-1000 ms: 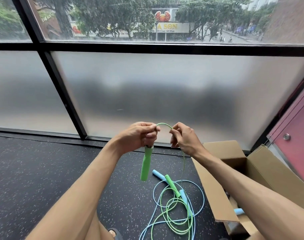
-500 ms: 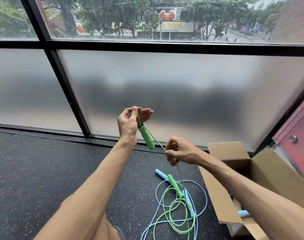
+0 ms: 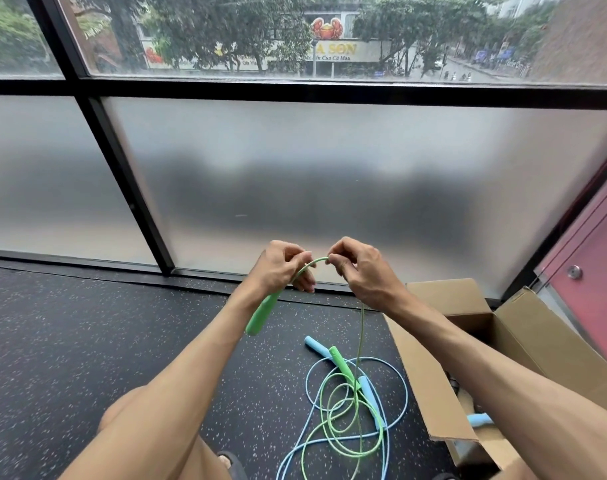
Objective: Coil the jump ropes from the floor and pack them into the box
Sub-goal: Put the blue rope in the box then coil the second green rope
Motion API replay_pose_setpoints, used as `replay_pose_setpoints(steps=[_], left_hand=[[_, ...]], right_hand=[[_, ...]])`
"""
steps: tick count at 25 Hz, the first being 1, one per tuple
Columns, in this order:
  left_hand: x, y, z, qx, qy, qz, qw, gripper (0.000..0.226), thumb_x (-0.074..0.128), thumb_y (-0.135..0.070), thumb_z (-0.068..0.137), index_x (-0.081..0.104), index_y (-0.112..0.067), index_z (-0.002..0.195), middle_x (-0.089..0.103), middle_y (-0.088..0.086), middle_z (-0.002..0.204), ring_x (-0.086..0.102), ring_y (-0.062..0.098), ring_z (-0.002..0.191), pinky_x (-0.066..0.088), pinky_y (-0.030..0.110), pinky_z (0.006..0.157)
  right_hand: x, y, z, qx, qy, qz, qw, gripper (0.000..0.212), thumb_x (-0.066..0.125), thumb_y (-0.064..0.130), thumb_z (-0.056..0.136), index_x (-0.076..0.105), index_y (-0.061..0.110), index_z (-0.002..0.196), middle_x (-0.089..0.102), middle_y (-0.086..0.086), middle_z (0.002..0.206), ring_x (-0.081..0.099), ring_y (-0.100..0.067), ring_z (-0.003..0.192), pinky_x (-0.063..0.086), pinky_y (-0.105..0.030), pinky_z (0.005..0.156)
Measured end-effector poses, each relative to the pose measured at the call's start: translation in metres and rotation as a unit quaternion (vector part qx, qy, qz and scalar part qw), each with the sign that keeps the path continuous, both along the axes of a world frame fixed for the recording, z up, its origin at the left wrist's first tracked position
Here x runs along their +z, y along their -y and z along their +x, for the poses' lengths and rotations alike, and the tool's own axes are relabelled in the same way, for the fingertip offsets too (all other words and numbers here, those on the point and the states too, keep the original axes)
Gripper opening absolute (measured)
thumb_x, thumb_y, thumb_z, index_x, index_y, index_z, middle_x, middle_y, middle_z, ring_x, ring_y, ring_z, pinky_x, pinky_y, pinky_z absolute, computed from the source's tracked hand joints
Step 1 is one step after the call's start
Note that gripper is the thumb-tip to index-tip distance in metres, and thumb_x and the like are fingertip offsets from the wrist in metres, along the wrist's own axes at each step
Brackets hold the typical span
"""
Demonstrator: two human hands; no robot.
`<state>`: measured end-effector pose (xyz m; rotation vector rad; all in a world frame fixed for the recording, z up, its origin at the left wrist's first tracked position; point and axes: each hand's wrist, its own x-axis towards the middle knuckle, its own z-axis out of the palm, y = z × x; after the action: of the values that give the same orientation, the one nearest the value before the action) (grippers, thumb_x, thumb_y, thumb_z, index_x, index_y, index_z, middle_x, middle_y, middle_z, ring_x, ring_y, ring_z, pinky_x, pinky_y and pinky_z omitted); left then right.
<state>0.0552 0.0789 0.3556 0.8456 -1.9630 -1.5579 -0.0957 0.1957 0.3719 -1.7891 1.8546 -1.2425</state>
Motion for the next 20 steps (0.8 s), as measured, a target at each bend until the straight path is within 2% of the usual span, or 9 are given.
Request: replay_pose_setpoints(steps=[3, 7, 10, 13, 16, 18, 20], left_hand=[[0.009, -0.013, 0.001, -0.115, 0.02, 0.054, 0.992, 0.034, 0.045, -0.017, 0.104, 0.065, 0.01, 0.099, 0.057, 0.012, 0.061, 0.051, 0.015, 0.045, 0.045, 0.022, 0.049], [0.015, -0.014, 0.001, -0.158, -0.089, 0.188, 0.965, 0.035, 0.036, -0.018, 0.106, 0.063, 0.001, 0.094, 0.033, 0.0, 0.053, 0.021, 0.013, 0.05, 0.02, 0.028, 0.053], [0.018, -0.016, 0.0, -0.155, -0.151, 0.248, 0.944, 0.032, 0.035, -0.018, 0.105, 0.06, -0.001, 0.096, 0.029, -0.004, 0.055, 0.016, 0.013, 0.054, 0.016, 0.029, 0.056], [0.02, -0.018, -0.003, -0.107, -0.234, 0.288, 0.922, 0.027, 0.036, -0.014, 0.104, 0.058, 0.001, 0.104, 0.038, -0.001, 0.062, 0.031, 0.013, 0.054, 0.032, 0.026, 0.057], [0.022, -0.013, -0.003, -0.013, -0.318, 0.3, 0.899, 0.024, 0.042, -0.013, 0.103, 0.061, 0.002, 0.104, 0.06, 0.005, 0.071, 0.06, 0.018, 0.064, 0.053, 0.029, 0.07], [0.022, -0.007, -0.002, 0.065, -0.348, 0.274, 0.894, 0.021, 0.047, -0.011, 0.102, 0.063, 0.003, 0.1, 0.071, 0.012, 0.076, 0.071, 0.024, 0.071, 0.06, 0.033, 0.076], [0.019, -0.003, -0.001, 0.12, -0.349, 0.216, 0.904, 0.019, 0.052, -0.012, 0.1, 0.063, 0.003, 0.098, 0.074, 0.017, 0.081, 0.074, 0.03, 0.075, 0.06, 0.036, 0.076]], right_hand=[[-0.001, 0.003, -0.012, -0.038, 0.026, -0.027, 0.999, 0.013, 0.059, 0.012, 0.096, 0.061, 0.009, 0.083, 0.055, 0.002, 0.062, 0.044, -0.01, 0.054, 0.039, -0.029, 0.056], [-0.007, 0.006, -0.019, -0.063, 0.066, -0.026, 0.996, 0.015, 0.061, 0.014, 0.096, 0.057, 0.008, 0.082, 0.056, -0.001, 0.061, 0.046, -0.013, 0.054, 0.04, -0.031, 0.055], [-0.01, 0.007, -0.018, -0.062, 0.127, 0.018, 0.99, 0.018, 0.059, 0.016, 0.098, 0.05, 0.011, 0.083, 0.057, -0.005, 0.061, 0.048, -0.016, 0.048, 0.046, -0.034, 0.051], [-0.013, 0.004, -0.01, -0.021, 0.215, 0.107, 0.97, 0.014, 0.051, 0.012, 0.102, 0.042, 0.007, 0.091, 0.058, -0.015, 0.064, 0.053, -0.019, 0.043, 0.056, -0.042, 0.048], [-0.019, 0.0, -0.006, 0.019, 0.238, 0.214, 0.947, 0.012, 0.049, 0.013, 0.102, 0.041, 0.004, 0.1, 0.063, -0.021, 0.07, 0.063, -0.031, 0.054, 0.06, -0.046, 0.056], [-0.023, -0.004, -0.007, 0.041, 0.238, 0.259, 0.935, 0.016, 0.052, 0.013, 0.101, 0.043, 0.001, 0.105, 0.066, -0.023, 0.076, 0.067, -0.037, 0.064, 0.061, -0.048, 0.061], [-0.025, -0.006, -0.007, 0.062, 0.228, 0.282, 0.93, 0.017, 0.057, 0.011, 0.099, 0.044, 0.0, 0.105, 0.067, -0.024, 0.076, 0.068, -0.038, 0.065, 0.06, -0.046, 0.062]])
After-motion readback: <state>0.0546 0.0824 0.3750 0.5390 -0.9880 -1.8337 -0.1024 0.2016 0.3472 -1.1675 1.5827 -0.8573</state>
